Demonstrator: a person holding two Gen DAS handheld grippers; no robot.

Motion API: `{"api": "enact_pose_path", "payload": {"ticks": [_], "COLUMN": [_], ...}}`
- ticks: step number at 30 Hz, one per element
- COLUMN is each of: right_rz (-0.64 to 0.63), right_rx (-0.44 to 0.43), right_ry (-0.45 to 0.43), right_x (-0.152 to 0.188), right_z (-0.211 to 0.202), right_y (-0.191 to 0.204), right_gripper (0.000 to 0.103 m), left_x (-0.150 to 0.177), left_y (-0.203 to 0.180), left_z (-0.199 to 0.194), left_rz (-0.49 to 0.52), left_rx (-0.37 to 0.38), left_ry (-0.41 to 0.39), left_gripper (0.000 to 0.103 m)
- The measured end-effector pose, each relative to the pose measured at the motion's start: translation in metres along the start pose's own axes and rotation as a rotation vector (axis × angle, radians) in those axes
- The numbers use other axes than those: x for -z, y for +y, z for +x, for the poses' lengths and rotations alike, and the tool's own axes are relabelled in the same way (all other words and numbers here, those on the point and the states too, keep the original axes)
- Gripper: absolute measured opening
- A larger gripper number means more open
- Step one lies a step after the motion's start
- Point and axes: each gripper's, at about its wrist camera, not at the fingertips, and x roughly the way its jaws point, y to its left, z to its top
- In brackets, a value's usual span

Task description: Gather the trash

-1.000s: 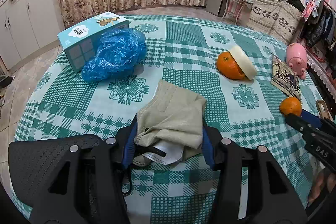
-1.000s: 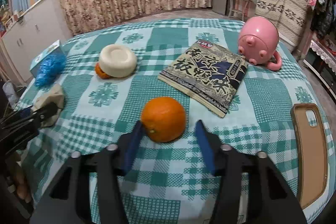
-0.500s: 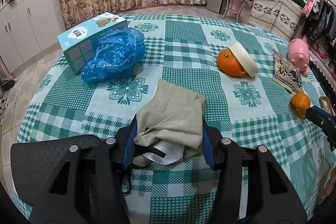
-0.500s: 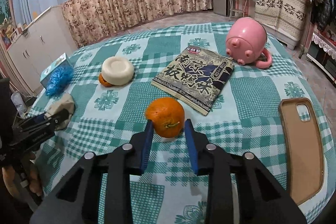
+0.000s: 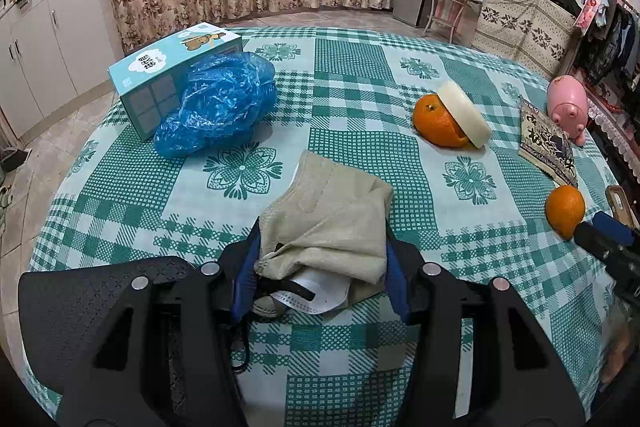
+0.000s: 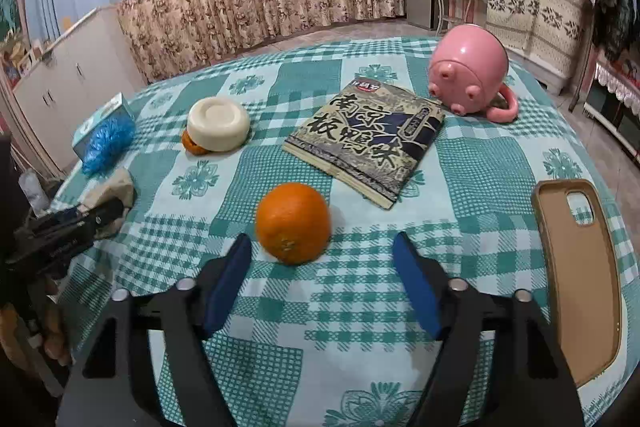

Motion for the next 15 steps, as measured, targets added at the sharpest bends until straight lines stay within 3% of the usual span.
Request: {"api": "enact_pose_path", "payload": {"ticks": [8, 10, 11, 12, 15], "right_rz": [-0.049, -0.049, -0.044, -0.04, -0.005], "right_rx": [0.02, 0.006, -0.004, -0.006, -0.028], "right_ry": [0.041, 0.038, 0.038, 0.037, 0.026], "right_x": [0.001, 0.001, 0.001, 0.001, 0.0], "right_z": [0.015, 0.014, 0.013, 0.012, 0.008], "right_y": [0.016, 0.015, 0.013, 0.011, 0.003], "right_gripper": [0.079, 0.067, 0.053, 0.047, 0.038], "left_x": [0.0, 0.0, 0.0, 0.0, 0.0], "left_y": [0.0, 0.0, 0.0, 0.0, 0.0], "left_z": [0.0, 0.0, 0.0, 0.0, 0.0], "left_rz": [0.0, 0.001, 0.001, 0.001, 0.001], "left_rx": [-0.001, -0.001, -0.002, -0.001, -0.001], "left_ry": [0.0, 0.0, 0.0, 0.0, 0.0], "left_gripper": [0.052, 0.052, 0.052, 0.052, 0.052]}}
